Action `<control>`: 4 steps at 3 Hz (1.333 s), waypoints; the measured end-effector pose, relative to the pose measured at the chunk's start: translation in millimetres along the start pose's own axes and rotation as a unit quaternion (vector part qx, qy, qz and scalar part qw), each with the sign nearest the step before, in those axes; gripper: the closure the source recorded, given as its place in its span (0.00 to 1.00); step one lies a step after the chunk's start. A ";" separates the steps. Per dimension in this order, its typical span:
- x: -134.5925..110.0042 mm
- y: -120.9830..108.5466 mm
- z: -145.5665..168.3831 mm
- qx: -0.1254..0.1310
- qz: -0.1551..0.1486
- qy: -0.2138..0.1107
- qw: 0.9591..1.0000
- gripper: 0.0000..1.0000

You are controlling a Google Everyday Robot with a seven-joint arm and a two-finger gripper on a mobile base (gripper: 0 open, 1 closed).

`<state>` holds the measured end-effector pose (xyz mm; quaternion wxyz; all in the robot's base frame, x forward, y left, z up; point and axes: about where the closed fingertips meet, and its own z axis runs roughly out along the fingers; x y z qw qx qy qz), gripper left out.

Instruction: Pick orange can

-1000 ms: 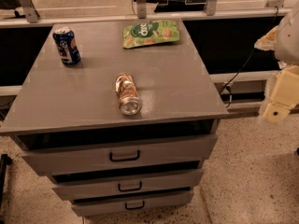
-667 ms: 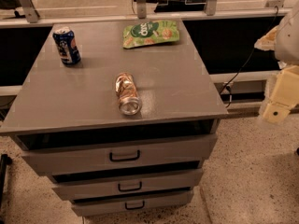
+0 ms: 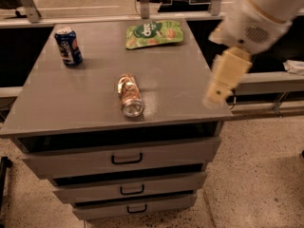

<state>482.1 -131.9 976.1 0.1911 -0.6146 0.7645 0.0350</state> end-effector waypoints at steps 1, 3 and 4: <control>-64.1 -8.4 24.3 -0.026 0.022 -0.026 0.999 0.00; -157.2 -25.3 85.1 -0.045 0.144 -0.058 0.987 0.00; -163.4 -41.3 120.1 -0.063 0.229 -0.061 0.969 0.00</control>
Offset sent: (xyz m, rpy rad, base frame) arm 0.0636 0.1933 -0.0069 0.2004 0.1327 -0.1851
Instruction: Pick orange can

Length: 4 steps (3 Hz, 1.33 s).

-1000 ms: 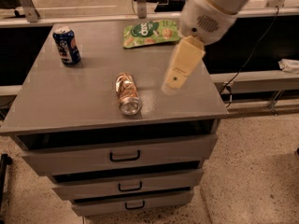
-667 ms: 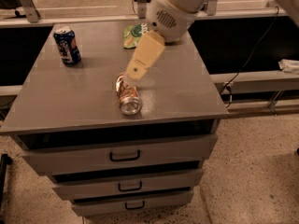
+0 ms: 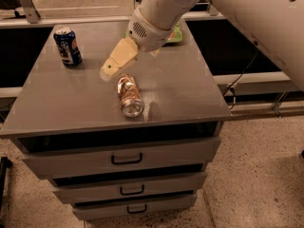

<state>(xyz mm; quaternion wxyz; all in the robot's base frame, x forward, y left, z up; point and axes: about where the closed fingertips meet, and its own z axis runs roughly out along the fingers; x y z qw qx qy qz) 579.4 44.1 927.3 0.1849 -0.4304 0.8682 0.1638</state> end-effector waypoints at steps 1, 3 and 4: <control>-3.7 -9.3 26.1 -0.009 0.078 -0.005 0.997 0.00; -0.8 -10.6 54.9 -0.006 0.150 0.002 0.989 0.00; 9.8 -13.3 71.3 0.019 0.160 0.021 0.987 0.19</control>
Offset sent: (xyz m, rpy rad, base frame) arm 0.0223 0.0201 -0.0612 0.0615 0.1746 -0.3223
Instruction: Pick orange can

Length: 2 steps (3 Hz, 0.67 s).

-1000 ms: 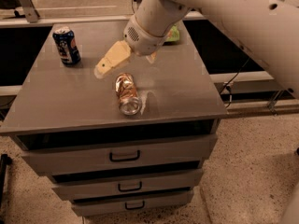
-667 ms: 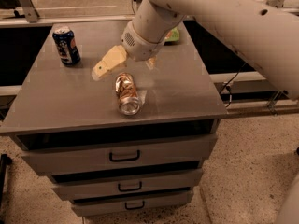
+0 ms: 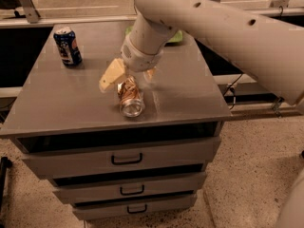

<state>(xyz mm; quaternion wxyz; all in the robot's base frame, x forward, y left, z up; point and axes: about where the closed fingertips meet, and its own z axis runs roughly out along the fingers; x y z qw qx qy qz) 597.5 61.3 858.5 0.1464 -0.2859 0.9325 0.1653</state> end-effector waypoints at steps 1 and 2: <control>7.3 -12.6 11.3 0.030 0.000 0.006 1.000 0.43; 5.6 -19.4 7.5 0.053 -0.008 -0.002 0.999 0.65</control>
Offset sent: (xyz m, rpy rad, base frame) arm 0.0172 -0.0251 -0.0019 -0.1250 -0.1321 -0.0352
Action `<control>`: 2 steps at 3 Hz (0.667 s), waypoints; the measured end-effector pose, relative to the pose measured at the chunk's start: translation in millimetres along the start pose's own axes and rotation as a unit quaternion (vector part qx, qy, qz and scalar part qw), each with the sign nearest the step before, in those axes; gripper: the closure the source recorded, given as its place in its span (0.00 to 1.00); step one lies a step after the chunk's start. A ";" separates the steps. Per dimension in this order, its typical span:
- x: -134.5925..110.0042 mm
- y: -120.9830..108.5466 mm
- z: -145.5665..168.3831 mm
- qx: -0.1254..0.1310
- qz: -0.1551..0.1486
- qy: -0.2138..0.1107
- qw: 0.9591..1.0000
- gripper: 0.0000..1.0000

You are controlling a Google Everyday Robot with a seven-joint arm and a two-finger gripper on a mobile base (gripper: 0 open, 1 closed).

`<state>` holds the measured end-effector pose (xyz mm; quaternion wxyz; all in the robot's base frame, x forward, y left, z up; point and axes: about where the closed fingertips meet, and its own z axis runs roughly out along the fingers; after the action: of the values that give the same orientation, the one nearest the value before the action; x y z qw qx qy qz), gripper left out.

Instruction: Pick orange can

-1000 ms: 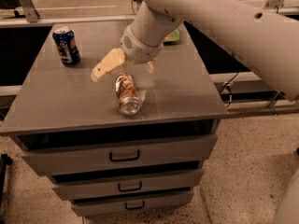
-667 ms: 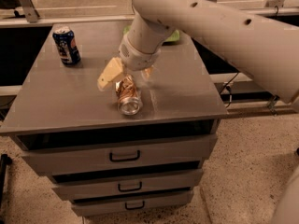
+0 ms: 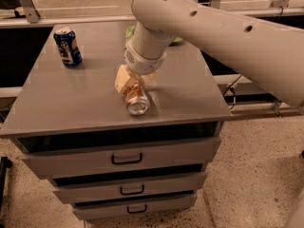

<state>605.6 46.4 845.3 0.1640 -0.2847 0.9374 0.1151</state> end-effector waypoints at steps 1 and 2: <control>-4.2 -6.2 -10.2 0.016 -0.006 -0.014 1.000 0.90; -17.4 -10.9 -31.9 0.014 -0.013 -0.044 0.999 1.00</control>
Offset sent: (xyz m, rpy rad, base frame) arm 0.0249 -0.0162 0.0724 0.0729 -0.1681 0.0147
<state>617.7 36.3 879.8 0.2105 -0.2895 0.9270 0.1116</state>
